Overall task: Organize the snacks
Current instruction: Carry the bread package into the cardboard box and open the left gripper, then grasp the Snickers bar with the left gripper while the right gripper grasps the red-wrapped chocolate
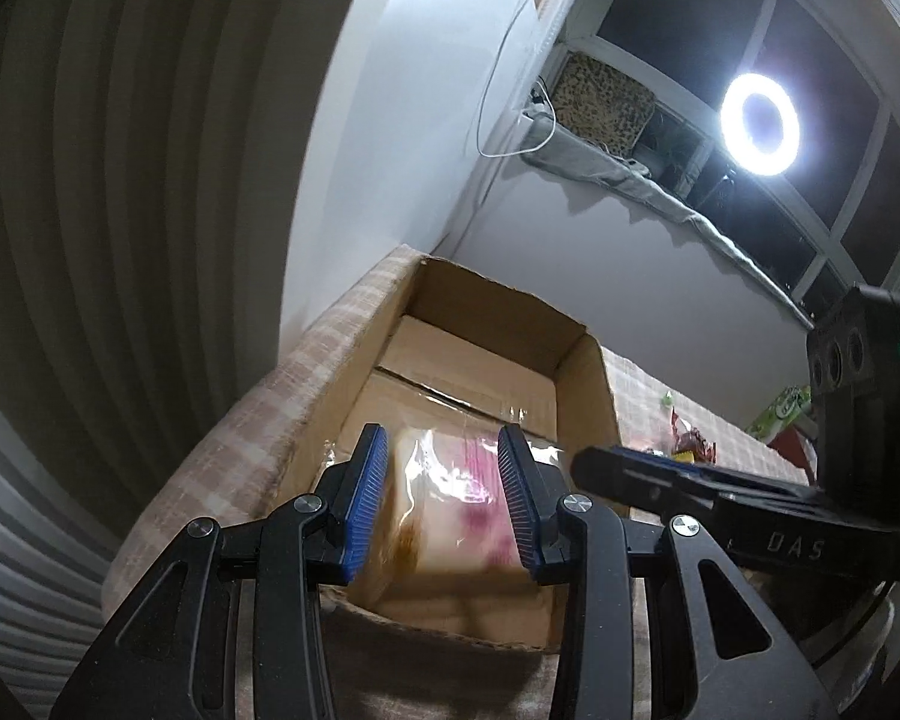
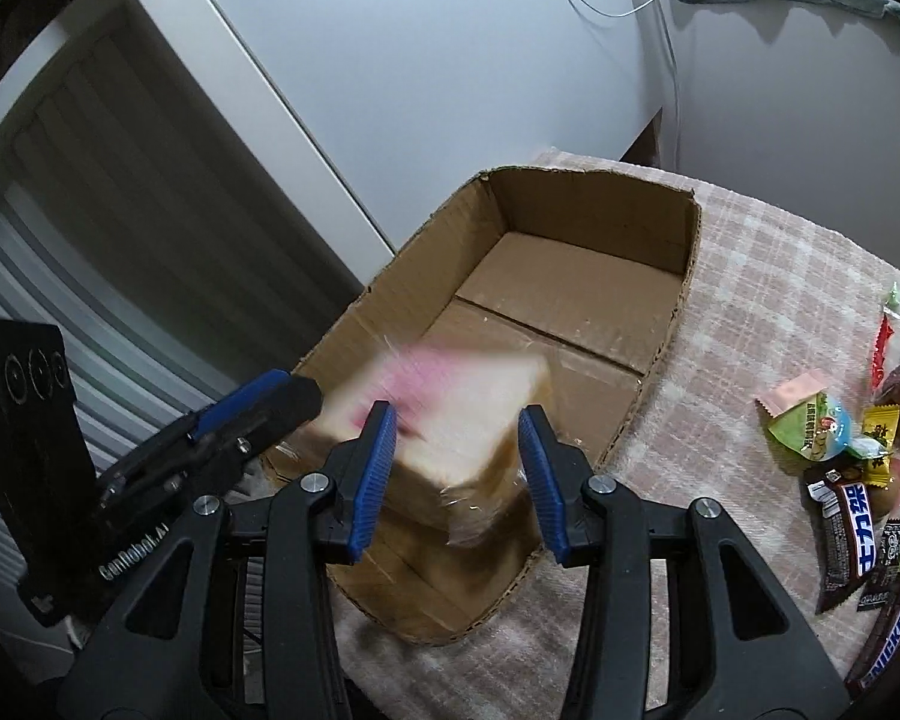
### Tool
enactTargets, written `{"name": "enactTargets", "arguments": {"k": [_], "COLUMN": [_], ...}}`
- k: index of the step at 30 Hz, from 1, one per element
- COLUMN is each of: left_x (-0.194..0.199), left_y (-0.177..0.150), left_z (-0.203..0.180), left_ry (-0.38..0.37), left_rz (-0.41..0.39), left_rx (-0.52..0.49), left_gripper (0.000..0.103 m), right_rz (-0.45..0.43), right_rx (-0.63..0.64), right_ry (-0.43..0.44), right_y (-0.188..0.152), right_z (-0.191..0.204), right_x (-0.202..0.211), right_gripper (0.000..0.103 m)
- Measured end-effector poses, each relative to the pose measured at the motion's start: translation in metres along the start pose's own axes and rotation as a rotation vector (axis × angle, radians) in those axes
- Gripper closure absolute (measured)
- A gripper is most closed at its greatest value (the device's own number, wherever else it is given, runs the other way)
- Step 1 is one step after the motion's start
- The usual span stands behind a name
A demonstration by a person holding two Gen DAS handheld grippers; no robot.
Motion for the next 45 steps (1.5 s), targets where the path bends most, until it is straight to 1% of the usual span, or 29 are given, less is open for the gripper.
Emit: {"name": "enactTargets", "arguments": {"k": [6, 10, 15, 19, 21, 24, 27, 29, 30, 34, 36, 37, 39, 42, 45], "left_x": [0.008, 0.010, 0.012, 0.015, 0.016, 0.015, 0.011, 0.007, 0.005, -0.005, -0.012, -0.015, -0.021, -0.028, -0.033], "left_y": [0.002, 0.004, 0.004, 0.002, 0.000, -0.006, -0.014, -0.021, -0.026, -0.047, -0.060, -0.066, -0.078, -0.098, -0.114], "left_z": [-0.004, -0.015, -0.035, -0.059, -0.073, -0.095, -0.118, -0.133, -0.143, -0.173, -0.189, -0.196, -0.208, -0.228, -0.244], "left_ry": [-0.013, -0.032, -0.072, -0.118, -0.142, -0.180, -0.219, -0.242, -0.259, -0.320, -0.358, -0.372, -0.394, -0.426, -0.447], "left_rz": [-0.013, -0.019, -0.023, -0.019, -0.015, -0.001, 0.023, 0.041, 0.055, 0.111, 0.159, 0.178, 0.213, 0.264, 0.305], "left_rx": [-0.007, -0.021, -0.038, -0.066, -0.083, -0.110, -0.143, -0.166, -0.178, -0.204, -0.213, -0.218, -0.225, -0.232, -0.252], "left_gripper": [0.066, 0.066, 0.066, 0.066, 0.066, 0.066, 0.066, 0.066, 0.066, 0.066, 0.066, 0.066, 0.066, 0.066, 0.066], "right_rz": [-0.015, -0.039, -0.085, -0.129, -0.153, -0.186, -0.208, -0.218, -0.227, -0.253, -0.261, -0.260, -0.246, -0.218, -0.178], "right_rx": [-0.015, -0.020, -0.031, -0.052, -0.060, -0.069, -0.099, -0.117, -0.122, -0.164, -0.204, -0.208, -0.226, -0.255, -0.286], "right_ry": [0.007, 0.002, -0.025, -0.061, -0.093, -0.144, -0.175, -0.203, -0.223, -0.320, -0.365, -0.379, -0.434, -0.440, -0.397], "right_y": [0.000, 0.004, 0.004, 0.003, 0.001, -0.005, -0.013, -0.021, -0.025, -0.038, -0.044, -0.047, -0.053, -0.059, -0.060], "right_z": [-0.002, -0.006, -0.017, -0.033, -0.045, -0.064, -0.086, -0.106, -0.116, -0.161, -0.191, -0.199, -0.225, -0.252, -0.276], "right_x": [0.007, 0.020, 0.049, 0.078, 0.096, 0.123, 0.147, 0.164, 0.173, 0.208, 0.226, 0.231, 0.241, 0.250, 0.244], "right_gripper": [0.058, 0.058, 0.058, 0.052, 0.052, 0.052, 0.050, 0.037, 0.035, 0.034, 0.034, 0.034, 0.034, 0.034, 0.034]}}
Point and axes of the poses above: each gripper's, at about its wrist camera, not at the fingertips, and x roughly against the way its jaws point, z to its left, y to its top, the point moved 4 cm from there along -x, roughly the way its jaws point, and after that the axes turned 10 degrees about -z, right-handed, at the moved point
